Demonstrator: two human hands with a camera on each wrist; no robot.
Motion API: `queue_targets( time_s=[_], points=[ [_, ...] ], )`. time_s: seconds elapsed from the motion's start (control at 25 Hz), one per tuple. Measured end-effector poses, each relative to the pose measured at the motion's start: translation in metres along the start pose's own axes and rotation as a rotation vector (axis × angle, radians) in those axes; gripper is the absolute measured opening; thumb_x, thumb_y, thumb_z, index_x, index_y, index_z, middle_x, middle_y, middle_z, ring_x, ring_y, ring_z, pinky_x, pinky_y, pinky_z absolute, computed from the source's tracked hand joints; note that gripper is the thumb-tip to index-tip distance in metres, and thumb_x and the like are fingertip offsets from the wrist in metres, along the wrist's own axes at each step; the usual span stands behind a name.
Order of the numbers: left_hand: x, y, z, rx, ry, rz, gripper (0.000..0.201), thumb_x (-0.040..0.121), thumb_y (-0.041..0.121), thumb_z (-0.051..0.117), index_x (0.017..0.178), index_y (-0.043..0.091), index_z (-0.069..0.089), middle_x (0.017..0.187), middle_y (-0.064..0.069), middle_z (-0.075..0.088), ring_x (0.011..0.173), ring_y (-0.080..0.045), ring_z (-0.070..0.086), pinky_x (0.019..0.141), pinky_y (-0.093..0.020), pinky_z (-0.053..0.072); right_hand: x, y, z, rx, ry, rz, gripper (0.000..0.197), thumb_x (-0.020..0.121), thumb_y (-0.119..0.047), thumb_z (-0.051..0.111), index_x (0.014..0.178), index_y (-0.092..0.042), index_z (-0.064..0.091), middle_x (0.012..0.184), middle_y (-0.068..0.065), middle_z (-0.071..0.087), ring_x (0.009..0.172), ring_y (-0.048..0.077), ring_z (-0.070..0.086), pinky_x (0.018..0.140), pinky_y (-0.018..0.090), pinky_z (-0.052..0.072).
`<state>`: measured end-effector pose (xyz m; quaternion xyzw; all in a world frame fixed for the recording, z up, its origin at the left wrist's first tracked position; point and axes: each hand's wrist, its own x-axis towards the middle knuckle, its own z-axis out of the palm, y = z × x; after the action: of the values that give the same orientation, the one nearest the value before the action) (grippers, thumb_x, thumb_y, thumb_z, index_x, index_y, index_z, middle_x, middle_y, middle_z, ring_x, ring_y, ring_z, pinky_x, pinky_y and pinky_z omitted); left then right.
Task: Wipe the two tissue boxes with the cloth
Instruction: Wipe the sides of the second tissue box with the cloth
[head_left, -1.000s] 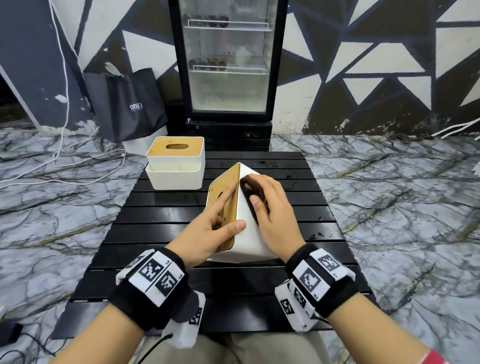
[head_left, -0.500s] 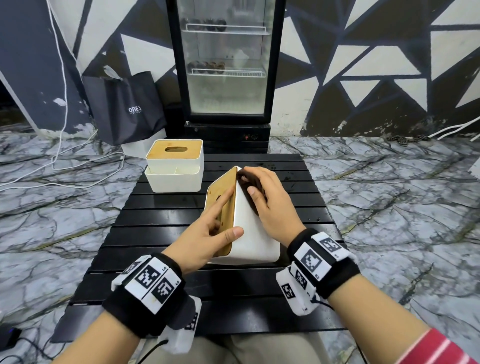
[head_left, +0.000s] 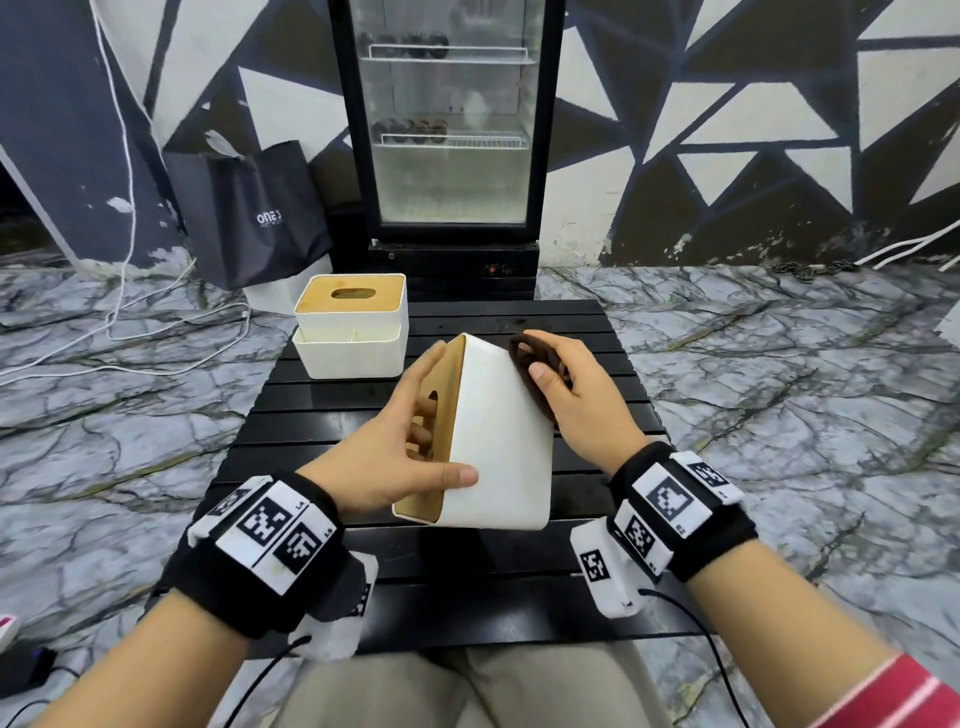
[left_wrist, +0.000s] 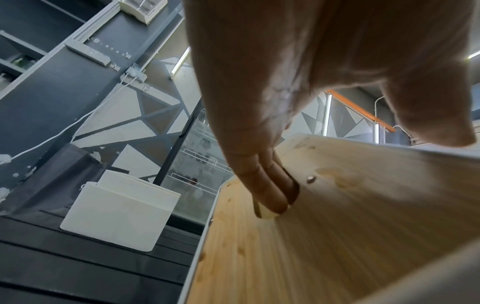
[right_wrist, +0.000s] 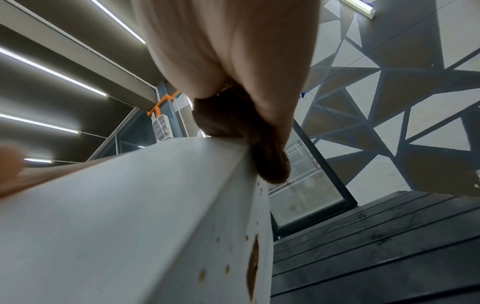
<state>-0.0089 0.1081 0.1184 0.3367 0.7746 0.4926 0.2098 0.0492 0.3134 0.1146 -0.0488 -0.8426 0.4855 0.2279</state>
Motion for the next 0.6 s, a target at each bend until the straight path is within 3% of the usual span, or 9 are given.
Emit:
queue_targets(
  time_s=[0.08, 0.2, 0.28, 0.36, 0.44, 0.6],
  points=[
    [0.003, 0.006, -0.002, 0.017, 0.080, -0.033, 0.096, 0.061, 0.054, 0.074, 0.122, 0.076, 0.003, 0.111, 0.001, 0.055, 0.089, -0.018, 0.062, 0.084, -0.029, 0.050, -0.009, -0.004, 0.000, 0.028, 0.003, 0.004, 0.035, 0.094, -0.012, 0.045, 0.127, -0.020, 0.047, 0.122, -0.004, 0.049, 0.112, 0.006, 0.046, 0.090, 0.005, 0.033],
    [0.003, 0.009, 0.002, 0.037, 0.140, -0.014, 0.083, 0.063, 0.052, 0.071, 0.125, 0.073, 0.019, 0.099, -0.001, 0.057, 0.078, -0.015, 0.058, 0.080, -0.030, 0.051, -0.018, -0.009, -0.001, 0.087, 0.020, 0.021, 0.034, 0.093, -0.013, 0.047, 0.126, -0.021, 0.049, 0.123, -0.004, 0.051, 0.113, 0.006, 0.047, 0.095, 0.016, 0.036],
    [0.001, 0.007, 0.005, 0.062, 0.122, 0.027, 0.079, 0.060, 0.048, 0.071, 0.122, 0.072, 0.027, 0.094, -0.003, 0.053, 0.078, -0.017, 0.058, 0.085, -0.032, 0.051, -0.019, -0.007, -0.002, 0.128, 0.031, 0.049, 0.034, 0.093, -0.013, 0.047, 0.125, -0.024, 0.050, 0.123, -0.005, 0.052, 0.114, 0.007, 0.048, 0.099, 0.023, 0.037],
    [-0.001, 0.000, 0.010, 0.051, 0.088, 0.041, 0.073, 0.063, 0.037, 0.071, 0.117, 0.067, 0.032, 0.100, -0.003, 0.053, 0.088, -0.019, 0.061, 0.092, -0.035, 0.051, -0.022, -0.002, -0.001, 0.159, 0.034, 0.078, 0.033, 0.093, -0.013, 0.047, 0.123, -0.026, 0.050, 0.123, -0.005, 0.053, 0.115, 0.008, 0.048, 0.101, 0.026, 0.038],
    [-0.001, -0.009, 0.018, -0.001, 0.086, 0.042, 0.066, 0.062, 0.043, 0.070, 0.115, 0.064, 0.036, 0.108, -0.006, 0.054, 0.098, -0.022, 0.062, 0.094, -0.036, 0.051, -0.027, 0.004, 0.004, 0.160, 0.042, 0.095, 0.033, 0.093, -0.013, 0.048, 0.122, -0.026, 0.051, 0.122, -0.005, 0.053, 0.115, 0.009, 0.049, 0.100, 0.024, 0.038],
    [0.008, -0.020, 0.027, -0.125, 0.249, -0.010, 0.067, 0.059, 0.066, 0.056, 0.123, 0.062, 0.033, 0.106, -0.002, 0.059, 0.100, -0.016, 0.060, 0.088, -0.025, 0.046, -0.037, 0.010, 0.009, 0.117, 0.022, 0.102, 0.033, 0.093, -0.013, 0.048, 0.123, -0.026, 0.051, 0.117, -0.009, 0.052, 0.106, 0.002, 0.049, 0.087, 0.004, 0.035]
  ],
)
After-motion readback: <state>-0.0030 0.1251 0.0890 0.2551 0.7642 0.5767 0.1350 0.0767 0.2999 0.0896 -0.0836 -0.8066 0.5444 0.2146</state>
